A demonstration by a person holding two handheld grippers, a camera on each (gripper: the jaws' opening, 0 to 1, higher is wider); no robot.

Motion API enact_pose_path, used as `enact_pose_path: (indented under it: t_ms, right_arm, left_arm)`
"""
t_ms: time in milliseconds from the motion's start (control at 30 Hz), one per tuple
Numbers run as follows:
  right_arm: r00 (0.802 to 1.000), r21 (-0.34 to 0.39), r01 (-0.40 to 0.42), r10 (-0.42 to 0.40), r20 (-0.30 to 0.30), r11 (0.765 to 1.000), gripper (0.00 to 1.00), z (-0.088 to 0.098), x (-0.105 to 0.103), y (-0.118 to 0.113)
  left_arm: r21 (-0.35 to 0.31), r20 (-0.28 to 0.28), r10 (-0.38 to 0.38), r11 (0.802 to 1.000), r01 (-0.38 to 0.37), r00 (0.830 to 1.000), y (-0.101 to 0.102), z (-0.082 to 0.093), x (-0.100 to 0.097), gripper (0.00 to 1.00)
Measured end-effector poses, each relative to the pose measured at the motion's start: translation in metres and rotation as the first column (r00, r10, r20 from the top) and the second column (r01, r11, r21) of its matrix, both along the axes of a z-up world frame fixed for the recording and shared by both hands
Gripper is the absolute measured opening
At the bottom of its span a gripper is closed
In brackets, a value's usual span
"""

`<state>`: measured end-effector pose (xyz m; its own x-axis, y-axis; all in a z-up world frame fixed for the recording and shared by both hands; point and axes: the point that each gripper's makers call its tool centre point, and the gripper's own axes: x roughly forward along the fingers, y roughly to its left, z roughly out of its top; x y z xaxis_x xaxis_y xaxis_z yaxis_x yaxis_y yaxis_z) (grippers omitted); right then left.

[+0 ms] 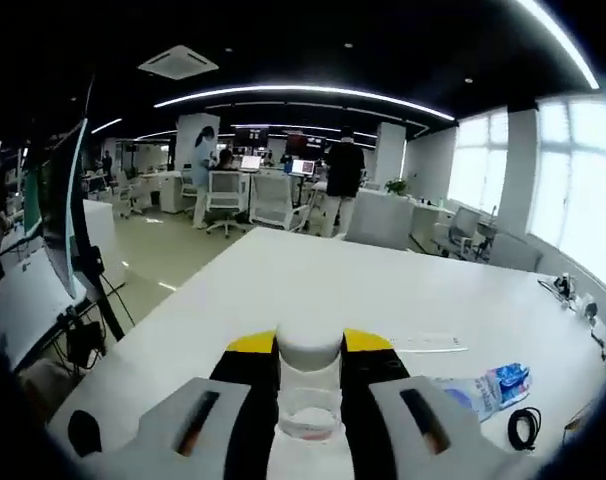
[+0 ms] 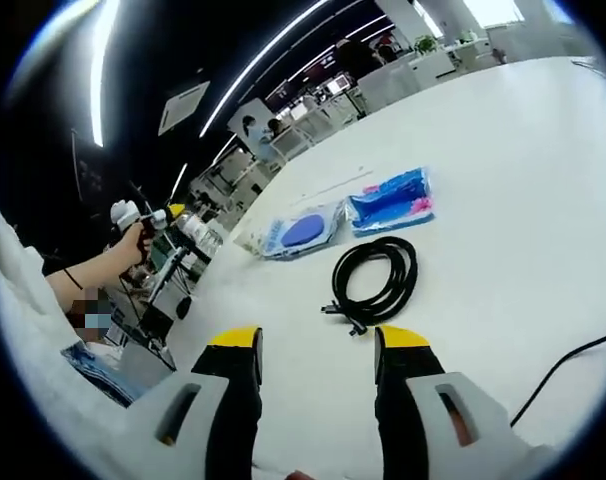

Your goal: Arrange the tabletop items into an orderly group along one side of the table until the central work area is clear of visible clutter.

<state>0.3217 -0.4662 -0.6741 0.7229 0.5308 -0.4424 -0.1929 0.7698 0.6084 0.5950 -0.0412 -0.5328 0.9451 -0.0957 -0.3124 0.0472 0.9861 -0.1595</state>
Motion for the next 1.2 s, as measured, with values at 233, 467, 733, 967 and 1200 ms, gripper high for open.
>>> enact_pose_path:
  t_ms: [233, 467, 733, 967, 1200]
  right_arm:
    - [1.0, 0.004, 0.022, -0.022, 0.0, 1.0, 0.43, -0.001, 0.001, -0.004]
    - [0.998, 0.001, 0.059, -0.059, -0.007, 0.998, 0.43, -0.003, 0.001, -0.016]
    - [0.995, -0.001, 0.095, -0.095, -0.02, 0.995, 0.43, -0.006, 0.002, -0.023]
    - [0.994, 0.0, 0.102, -0.102, -0.026, 0.995, 0.43, -0.008, 0.002, -0.023]
    - [0.994, -0.002, 0.106, -0.106, -0.031, 0.994, 0.43, -0.01, 0.002, -0.025]
  left_arm:
    - [0.012, -0.027, 0.04, 0.999, -0.04, 0.999, -0.008, -0.011, 0.01, 0.2]
    - [0.035, -0.079, 0.039, 0.999, -0.036, 0.996, -0.021, -0.035, 0.016, 0.2]
    - [0.054, -0.108, 0.073, 0.996, -0.067, 0.991, -0.029, -0.053, 0.022, 0.2]
    - [0.058, -0.121, 0.098, 0.994, -0.092, 0.988, -0.036, -0.064, 0.025, 0.21]
    - [0.046, -0.143, 0.11, 0.994, -0.104, 0.984, -0.037, -0.078, 0.025, 0.21]
